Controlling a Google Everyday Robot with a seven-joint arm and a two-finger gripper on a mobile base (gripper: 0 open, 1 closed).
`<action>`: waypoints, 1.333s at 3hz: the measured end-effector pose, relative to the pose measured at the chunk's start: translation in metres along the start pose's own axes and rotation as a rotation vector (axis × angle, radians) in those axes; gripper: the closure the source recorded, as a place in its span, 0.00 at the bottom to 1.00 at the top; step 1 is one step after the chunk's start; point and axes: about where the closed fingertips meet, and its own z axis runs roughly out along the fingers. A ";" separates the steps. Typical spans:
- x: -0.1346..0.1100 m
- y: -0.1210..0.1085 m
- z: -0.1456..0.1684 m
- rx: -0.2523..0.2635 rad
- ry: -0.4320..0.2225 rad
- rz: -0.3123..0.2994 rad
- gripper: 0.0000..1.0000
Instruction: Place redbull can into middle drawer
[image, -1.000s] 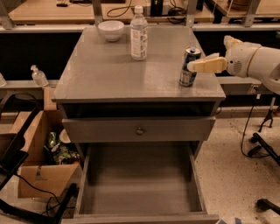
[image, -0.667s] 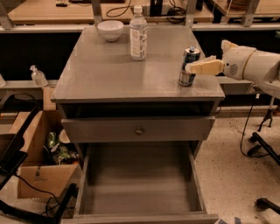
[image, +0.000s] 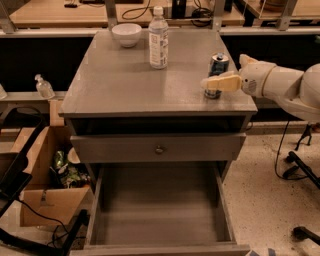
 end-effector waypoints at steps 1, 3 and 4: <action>0.001 0.009 0.015 -0.027 -0.028 0.012 0.19; 0.000 0.013 0.019 -0.035 -0.028 0.011 0.66; -0.001 0.015 0.022 -0.039 -0.028 0.011 0.89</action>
Offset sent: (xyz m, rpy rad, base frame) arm 0.0048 0.0146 -0.0030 0.0263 -0.0084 0.0227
